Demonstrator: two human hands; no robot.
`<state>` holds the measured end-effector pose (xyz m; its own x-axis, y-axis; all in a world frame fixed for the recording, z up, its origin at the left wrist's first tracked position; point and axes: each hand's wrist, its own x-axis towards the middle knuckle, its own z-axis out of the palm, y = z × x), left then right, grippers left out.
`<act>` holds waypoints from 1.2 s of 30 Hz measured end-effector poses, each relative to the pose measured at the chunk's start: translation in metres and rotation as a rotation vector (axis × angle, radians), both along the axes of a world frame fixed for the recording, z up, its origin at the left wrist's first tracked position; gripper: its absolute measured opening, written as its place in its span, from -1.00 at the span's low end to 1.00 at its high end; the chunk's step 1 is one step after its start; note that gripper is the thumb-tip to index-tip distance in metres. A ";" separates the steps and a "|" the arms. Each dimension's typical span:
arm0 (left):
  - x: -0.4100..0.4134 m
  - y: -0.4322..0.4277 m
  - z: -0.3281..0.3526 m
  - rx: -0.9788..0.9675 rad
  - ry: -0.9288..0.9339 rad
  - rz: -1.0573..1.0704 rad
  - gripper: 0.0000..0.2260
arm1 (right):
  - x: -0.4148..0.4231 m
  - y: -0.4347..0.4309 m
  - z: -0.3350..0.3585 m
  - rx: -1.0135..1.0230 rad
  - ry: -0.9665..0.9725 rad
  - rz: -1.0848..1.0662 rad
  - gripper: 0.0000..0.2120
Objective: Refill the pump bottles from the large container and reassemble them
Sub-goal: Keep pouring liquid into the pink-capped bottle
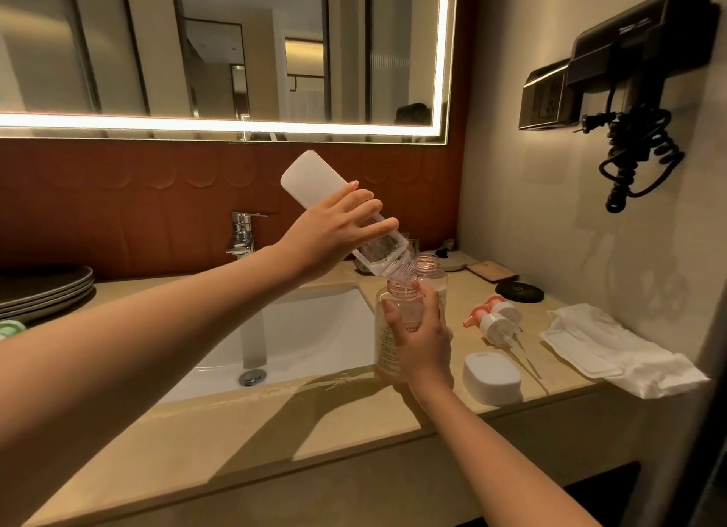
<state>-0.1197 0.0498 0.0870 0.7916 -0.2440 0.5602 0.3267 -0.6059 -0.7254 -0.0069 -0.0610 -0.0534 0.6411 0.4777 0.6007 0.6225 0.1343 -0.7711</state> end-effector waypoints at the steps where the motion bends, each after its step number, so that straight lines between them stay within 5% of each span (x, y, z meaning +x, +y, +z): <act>1: 0.000 0.000 0.001 0.000 0.003 0.003 -0.35 | 0.000 0.000 0.000 0.000 -0.001 0.002 -0.29; 19: 0.000 0.000 -0.003 -0.061 -0.031 0.027 -0.37 | 0.002 0.000 0.000 -0.029 -0.014 0.002 -0.31; 27: -0.009 0.003 -0.028 -0.375 -0.137 0.036 -0.38 | 0.011 0.001 0.000 -0.077 -0.051 0.022 -0.29; 36: -0.014 -0.013 -0.071 -1.029 -0.395 0.074 -0.24 | 0.029 -0.007 0.014 -0.203 -0.055 -0.034 -0.38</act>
